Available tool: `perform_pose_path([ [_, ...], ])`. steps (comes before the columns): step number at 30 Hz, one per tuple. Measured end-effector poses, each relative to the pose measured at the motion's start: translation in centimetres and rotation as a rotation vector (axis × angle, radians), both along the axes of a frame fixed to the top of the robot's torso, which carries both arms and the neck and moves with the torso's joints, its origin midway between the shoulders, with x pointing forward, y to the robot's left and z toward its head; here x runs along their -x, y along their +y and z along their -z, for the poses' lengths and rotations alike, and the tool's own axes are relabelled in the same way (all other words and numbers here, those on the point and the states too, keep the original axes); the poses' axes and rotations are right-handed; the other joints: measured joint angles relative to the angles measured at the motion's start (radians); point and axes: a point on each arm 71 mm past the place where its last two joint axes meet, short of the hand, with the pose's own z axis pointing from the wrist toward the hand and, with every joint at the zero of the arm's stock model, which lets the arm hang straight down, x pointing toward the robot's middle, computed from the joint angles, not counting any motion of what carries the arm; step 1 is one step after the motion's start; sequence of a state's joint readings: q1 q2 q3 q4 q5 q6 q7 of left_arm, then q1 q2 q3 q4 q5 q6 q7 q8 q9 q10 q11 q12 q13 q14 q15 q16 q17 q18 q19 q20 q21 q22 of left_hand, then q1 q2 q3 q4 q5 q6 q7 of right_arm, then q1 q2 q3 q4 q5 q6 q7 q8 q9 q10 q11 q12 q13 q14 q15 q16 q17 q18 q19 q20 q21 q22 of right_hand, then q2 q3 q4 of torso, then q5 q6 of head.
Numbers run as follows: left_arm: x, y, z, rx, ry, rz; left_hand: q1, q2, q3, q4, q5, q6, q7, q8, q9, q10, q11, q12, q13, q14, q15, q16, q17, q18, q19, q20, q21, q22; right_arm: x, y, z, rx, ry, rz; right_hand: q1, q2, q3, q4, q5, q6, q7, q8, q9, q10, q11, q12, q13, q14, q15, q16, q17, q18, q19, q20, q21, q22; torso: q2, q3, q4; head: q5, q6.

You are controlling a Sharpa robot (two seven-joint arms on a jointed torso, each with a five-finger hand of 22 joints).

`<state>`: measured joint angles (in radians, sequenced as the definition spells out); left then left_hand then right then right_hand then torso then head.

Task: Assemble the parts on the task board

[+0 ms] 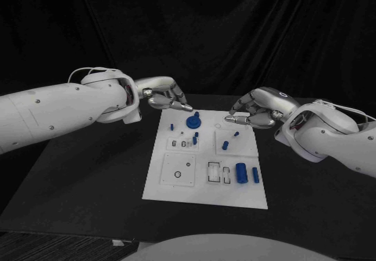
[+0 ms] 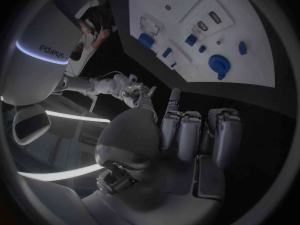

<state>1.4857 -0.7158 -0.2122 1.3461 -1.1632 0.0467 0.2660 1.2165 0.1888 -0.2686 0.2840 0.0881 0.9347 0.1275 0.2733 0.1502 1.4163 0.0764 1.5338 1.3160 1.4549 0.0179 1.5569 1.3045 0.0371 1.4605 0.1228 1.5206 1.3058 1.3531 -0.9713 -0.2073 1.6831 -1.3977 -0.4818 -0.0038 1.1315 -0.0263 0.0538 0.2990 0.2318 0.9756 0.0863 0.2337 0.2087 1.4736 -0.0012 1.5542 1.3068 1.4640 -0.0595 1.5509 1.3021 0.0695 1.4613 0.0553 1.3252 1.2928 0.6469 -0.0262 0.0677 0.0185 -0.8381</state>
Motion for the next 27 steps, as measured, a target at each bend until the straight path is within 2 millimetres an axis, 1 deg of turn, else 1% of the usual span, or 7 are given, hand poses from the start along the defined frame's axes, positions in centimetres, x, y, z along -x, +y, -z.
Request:
perform_pose_path([
  [6,0.2,-2.3,0.7,-0.216,0.002,-0.002,-0.056,0.020,0.000,0.000,0.000,0.055,-0.021,0.020,0.039,0.017,-0.016,0.015,-0.001,0.005,-0.005,0.000,0.000,0.000,0.000,0.000,0.021,0.000,-0.1,0.6,0.2,-0.003,0.014,0.002,0.000,0.000,0.000,0.000,0.000,0.000,0.000,0.011,0.001,0.000,0.000,0.000,0.000,0.000,0.000,0.000,0.000,0.000,0.000,0.000,0.000,0.000,0.002,0.0043,-0.0137,0.017,-0.006],
  [11,0.3,-5.0,1.1,-0.317,-0.012,-0.018,-0.102,0.022,0.000,0.000,0.002,0.071,-0.029,0.023,0.072,0.031,-0.029,0.015,-0.002,0.005,-0.006,0.000,0.000,0.000,0.009,-0.009,0.028,0.000,-0.2,0.9,0.6,-0.002,0.028,0.004,0.000,0.000,0.000,0.000,0.000,0.000,0.000,0.011,0.002,0.000,0.000,0.000,0.000,0.000,0.000,0.000,0.000,0.000,0.000,0.000,0.000,0.000,0.008,0.0132,-0.0385,0.060,-0.008],
  [14,0.3,-6.5,1.1,-0.361,-0.023,-0.039,-0.111,0.031,0.000,0.000,0.015,0.082,-0.040,0.035,0.097,0.036,-0.035,0.015,-0.002,0.015,-0.028,0.000,0.000,0.000,-0.005,-0.023,0.028,0.000,-0.3,1.0,0.9,0.000,0.034,0.007,0.001,0.000,0.000,0.000,0.000,-0.002,0.002,0.011,0.005,0.000,0.000,0.000,0.000,0.000,0.000,0.000,0.000,0.000,0.000,0.000,0.000,0.000,0.012,0.0186,-0.0506,0.076,-0.010],
  [17,-0.1,-7.0,1.3,-0.405,-0.027,-0.077,-0.145,0.027,0.000,0.000,0.172,0.138,-0.074,0.105,0.193,0.044,-0.059,0.015,-0.002,-0.002,-0.045,0.000,0.000,0.000,0.004,-0.033,0.028,0.000,-0.4,1.3,1.0,-0.001,0.036,0.004,0.013,0.013,0.000,0.000,0.000,-0.011,0.010,0.011,0.006,0.000,0.000,0.000,0.000,0.000,0.000,0.000,0.000,0.000,0.000,0.000,-0.001,0.000,0.015,0.0231,-0.0592,0.090,-0.011],
  [20,-0.7,-7.2,1.4,-0.449,-0.026,-0.121,-0.150,0.026,0.000,0.000,0.236,0.161,-0.090,0.158,0.277,0.036,-0.082,0.015,-0.003,0.008,-0.067,0.000,0.000,0.000,0.000,-0.064,0.029,0.000,-0.4,1.4,1.1,-0.002,0.036,0.003,0.013,0.013,0.000,0.000,0.001,-0.018,0.004,0.011,0.007,0.000,0.000,0.000,0.000,0.000,0.000,0.000,0.000,0.000,0.000,0.000,-0.001,0.000,0.018,0.0260,-0.0648,0.098,-0.012],
  [25,-1.4,-7.4,1.8,-0.496,-0.014,-0.177,-0.137,0.012,0.000,0.000,0.232,0.170,-0.099,0.180,0.347,0.035,-0.094,0.015,-0.004,0.003,-0.072,0.000,0.000,0.000,0.003,-0.068,0.035,0.000,-0.5,1.3,1.1,-0.001,0.036,0.007,0.013,0.013,0.000,0.000,0.001,-0.022,0.007,0.011,0.007,0.000,0.000,0.000,0.000,0.000,0.000,0.000,0.000,0.000,0.000,0.000,-0.001,0.000,0.022,0.0287,-0.0728,0.106,-0.013],
  [27,-1.6,-7.4,2.1,-0.512,-0.007,-0.195,-0.126,0.002,0.042,-0.013,0.195,0.170,-0.099,0.186,0.365,0.037,-0.096,0.015,-0.005,0.010,-0.078,0.000,0.000,0.000,-0.007,-0.078,0.035,0.000,-0.6,1.4,1.1,0.000,0.036,0.008,0.013,0.013,0.000,0.000,0.001,-0.022,0.007,0.011,0.007,0.000,0.000,0.000,0.000,0.000,0.000,0.000,0.000,0.000,0.000,0.000,-0.001,0.000,0.024,0.0290,-0.0759,0.108,-0.013],
])
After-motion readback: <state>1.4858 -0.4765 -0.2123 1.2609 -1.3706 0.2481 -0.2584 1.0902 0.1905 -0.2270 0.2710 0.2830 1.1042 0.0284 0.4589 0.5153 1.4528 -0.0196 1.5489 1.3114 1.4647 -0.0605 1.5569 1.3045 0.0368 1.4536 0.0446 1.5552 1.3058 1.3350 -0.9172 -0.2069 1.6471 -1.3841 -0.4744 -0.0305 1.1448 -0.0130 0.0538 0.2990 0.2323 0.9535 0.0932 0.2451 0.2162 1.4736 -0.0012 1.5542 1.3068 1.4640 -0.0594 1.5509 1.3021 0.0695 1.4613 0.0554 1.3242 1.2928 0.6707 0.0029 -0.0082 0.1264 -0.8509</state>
